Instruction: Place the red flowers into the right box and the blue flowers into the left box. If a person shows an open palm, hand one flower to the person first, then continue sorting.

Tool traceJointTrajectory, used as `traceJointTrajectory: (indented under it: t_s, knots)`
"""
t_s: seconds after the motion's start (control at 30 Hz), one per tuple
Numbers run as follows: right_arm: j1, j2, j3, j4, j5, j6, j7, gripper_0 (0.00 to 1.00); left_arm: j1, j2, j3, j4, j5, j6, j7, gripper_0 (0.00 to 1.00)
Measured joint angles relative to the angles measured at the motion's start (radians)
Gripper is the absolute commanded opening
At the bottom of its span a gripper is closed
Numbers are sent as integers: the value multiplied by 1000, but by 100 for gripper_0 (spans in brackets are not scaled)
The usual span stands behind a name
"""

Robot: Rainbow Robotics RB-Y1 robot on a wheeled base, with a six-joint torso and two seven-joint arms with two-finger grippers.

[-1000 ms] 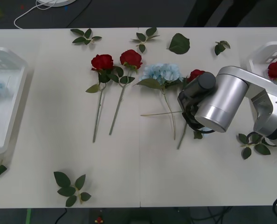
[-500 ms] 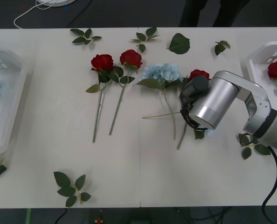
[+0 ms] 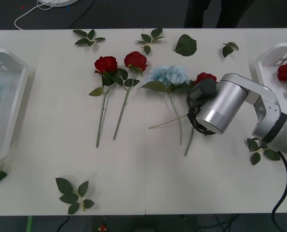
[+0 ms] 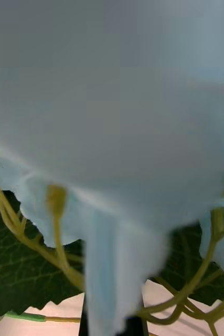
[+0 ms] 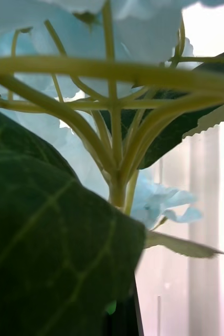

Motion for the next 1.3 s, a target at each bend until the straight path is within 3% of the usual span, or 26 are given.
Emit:
traceJointTrajectory:
  t_s: [0.43, 0.6, 0.9, 0.93, 0.97, 1.03, 1.07, 1.3]
  knots:
    - [0, -17, -1, -29, -13, 0, 2, 0, 105, -32, -73, 45, 71, -246, 0, 0]
    - [0, -116, -1, -141, -91, 0, 41, 0, 106, -75, -73, 107, 102, -335, -2, 0]
    - [0, -338, -12, -290, -227, 7, 78, 0, 120, -97, -73, 109, 141, -354, -5, 1]
    - [0, -361, -15, -301, -242, 8, 105, 0, 121, -97, -73, 109, 145, -355, -6, 16]
    - [0, -384, -18, -310, -256, 8, 143, 0, 123, -98, -73, 109, 147, -355, -9, 57]
    - [0, -424, -23, -320, -272, 9, 237, 0, 125, -98, -73, 109, 154, -355, -21, 94]
    - [0, -440, -25, -324, -274, 9, 273, 0, 125, -98, -73, 109, 165, -355, -38, 100]
    - [0, -487, -28, -325, -274, 9, 309, 0, 128, -98, -73, 109, 224, -355, -222, 100]
